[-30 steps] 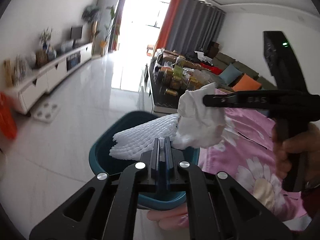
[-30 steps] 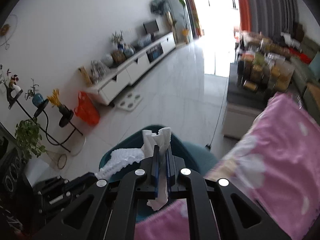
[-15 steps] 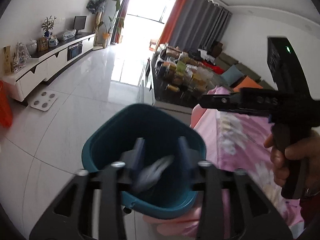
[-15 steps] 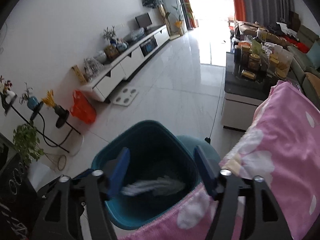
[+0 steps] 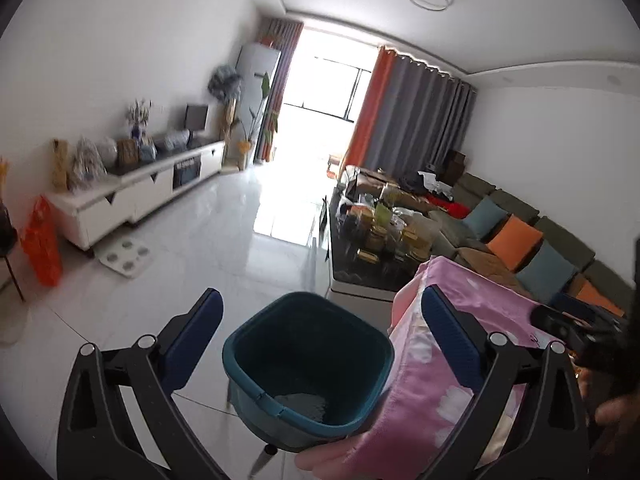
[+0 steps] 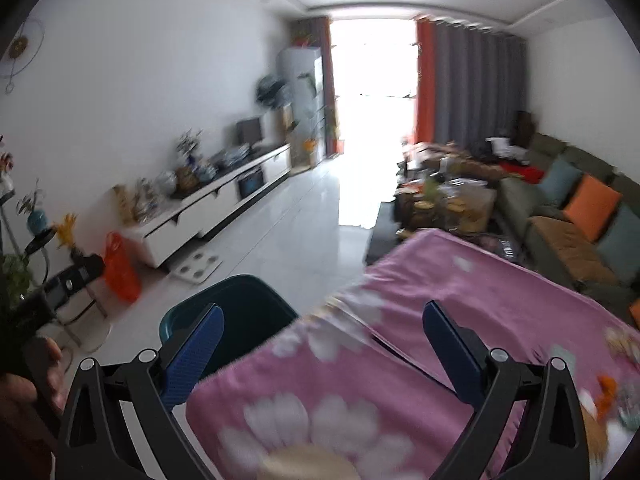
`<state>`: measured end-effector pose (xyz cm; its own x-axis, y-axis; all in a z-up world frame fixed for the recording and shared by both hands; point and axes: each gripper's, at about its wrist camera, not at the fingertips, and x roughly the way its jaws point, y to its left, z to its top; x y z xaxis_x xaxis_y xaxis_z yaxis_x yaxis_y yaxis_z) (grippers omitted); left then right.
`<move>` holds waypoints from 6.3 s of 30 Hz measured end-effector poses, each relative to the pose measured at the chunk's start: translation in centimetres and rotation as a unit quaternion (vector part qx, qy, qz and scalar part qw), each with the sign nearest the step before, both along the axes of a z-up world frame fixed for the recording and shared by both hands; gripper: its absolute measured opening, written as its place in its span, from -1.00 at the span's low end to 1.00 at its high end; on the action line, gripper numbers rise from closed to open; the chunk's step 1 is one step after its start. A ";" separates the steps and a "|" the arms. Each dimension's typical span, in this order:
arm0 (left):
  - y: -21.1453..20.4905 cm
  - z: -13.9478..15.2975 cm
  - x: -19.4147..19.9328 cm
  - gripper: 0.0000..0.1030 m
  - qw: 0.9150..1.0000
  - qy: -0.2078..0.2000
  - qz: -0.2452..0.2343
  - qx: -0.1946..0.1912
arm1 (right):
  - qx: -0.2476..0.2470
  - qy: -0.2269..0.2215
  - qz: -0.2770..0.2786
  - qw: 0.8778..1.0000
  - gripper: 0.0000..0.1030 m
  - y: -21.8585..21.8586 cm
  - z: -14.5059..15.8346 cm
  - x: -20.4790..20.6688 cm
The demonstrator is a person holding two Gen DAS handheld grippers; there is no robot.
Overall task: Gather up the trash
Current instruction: 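Return both tools to the table above the remaining trash, then grasp the white foam net with the right tool while the left tool grasps the gold wrapper, then carry both items to the teal bin and open both tools to drop them, then return both tools to the table toward the tissue and plastic wrapper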
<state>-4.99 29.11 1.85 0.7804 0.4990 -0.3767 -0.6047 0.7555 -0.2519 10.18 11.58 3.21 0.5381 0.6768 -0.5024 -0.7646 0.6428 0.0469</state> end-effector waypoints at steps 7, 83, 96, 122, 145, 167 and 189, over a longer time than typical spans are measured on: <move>-9.0 3.0 0.2 0.89 0.995 -0.007 -0.048 0.085 | 0.053 -0.027 -0.070 0.996 0.87 -10.5 0.4 -3.3; -34.9 -9.8 32.5 -0.59 0.866 0.206 -0.453 0.056 | 0.117 0.053 -0.283 0.950 -0.78 -32.8 -4.3 -3.2; -27.5 -4.4 24.4 -0.75 0.904 0.107 -0.413 0.019 | 0.118 0.031 -0.196 0.973 -0.78 -26.4 -1.5 0.0; 0.9 -5.0 6.2 -0.75 0.986 0.096 -0.130 -0.049 | -0.031 0.143 0.118 0.982 -0.78 9.8 -3.4 4.6; 7.3 -12.1 9.6 -0.08 0.976 0.112 -0.096 -0.160 | -0.094 0.212 0.103 0.967 -0.14 16.8 -8.6 7.1; -9.6 5.8 1.1 0.89 0.990 -0.032 -0.058 0.124 | 0.077 -0.068 -0.012 0.995 0.87 -8.7 2.1 -1.9; -29.7 -0.8 10.1 0.89 0.944 -0.014 -0.315 0.097 | 0.044 -0.082 -0.329 0.940 0.87 -32.5 -2.9 -4.9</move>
